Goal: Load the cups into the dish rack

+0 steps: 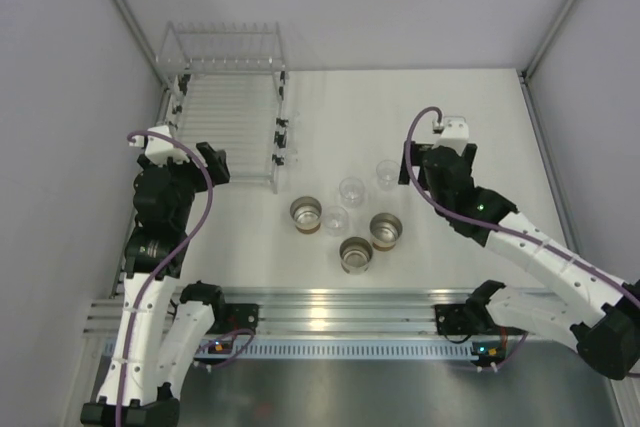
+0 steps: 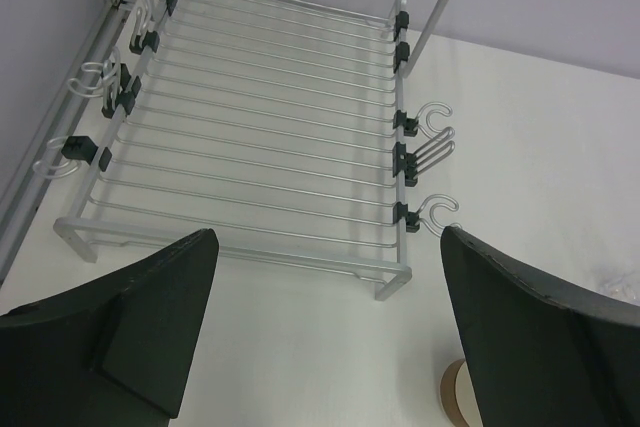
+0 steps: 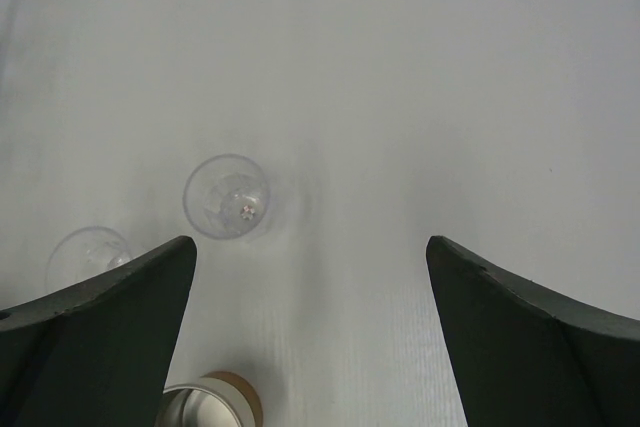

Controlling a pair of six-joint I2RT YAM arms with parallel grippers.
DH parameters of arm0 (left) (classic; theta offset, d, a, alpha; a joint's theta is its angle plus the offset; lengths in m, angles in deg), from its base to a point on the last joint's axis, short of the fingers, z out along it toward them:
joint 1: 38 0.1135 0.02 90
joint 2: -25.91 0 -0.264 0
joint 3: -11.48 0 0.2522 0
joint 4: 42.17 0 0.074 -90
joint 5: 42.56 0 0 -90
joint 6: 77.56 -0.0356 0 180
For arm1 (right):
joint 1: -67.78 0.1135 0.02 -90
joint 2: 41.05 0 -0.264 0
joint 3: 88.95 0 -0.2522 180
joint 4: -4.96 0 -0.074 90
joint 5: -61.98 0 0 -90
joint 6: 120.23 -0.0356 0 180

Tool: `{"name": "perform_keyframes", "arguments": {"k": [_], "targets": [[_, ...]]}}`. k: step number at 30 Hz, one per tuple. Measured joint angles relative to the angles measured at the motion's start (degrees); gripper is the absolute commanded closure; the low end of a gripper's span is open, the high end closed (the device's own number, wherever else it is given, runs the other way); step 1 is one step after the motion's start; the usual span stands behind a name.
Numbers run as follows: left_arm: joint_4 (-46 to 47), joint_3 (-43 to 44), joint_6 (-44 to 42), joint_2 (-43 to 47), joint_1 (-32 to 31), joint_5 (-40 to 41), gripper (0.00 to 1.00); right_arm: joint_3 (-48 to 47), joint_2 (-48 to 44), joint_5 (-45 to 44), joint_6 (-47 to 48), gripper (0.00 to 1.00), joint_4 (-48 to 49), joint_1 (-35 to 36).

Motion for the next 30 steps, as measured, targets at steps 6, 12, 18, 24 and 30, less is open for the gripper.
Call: {"name": "perform_keyframes", "arguments": {"k": [6,12,18,24,30], "targets": [[0.00,0.02,0.00,0.02,0.00,-0.15,0.01,-2.78,6.54,3.13,-0.39,0.02,0.17,-0.15],[0.00,0.00,0.00,0.39,-0.04,-0.17,0.01,-3.19,11.89,7.02,-0.50,0.05,0.76,-0.57],[0.00,0.00,0.00,0.68,-0.09,-0.17,0.01,-4.98,17.00,10.29,-0.39,0.15,2.47,-2.36],[0.00,0.02,0.00,0.76,-0.26,-0.15,0.01,-7.17,21.75,12.13,-0.26,0.22,4.11,-3.80],[0.00,0.02,0.00,0.76,-0.26,-0.15,0.01,-7.15,25.05,14.16,-0.35,0.23,5.38,-5.70]]}}
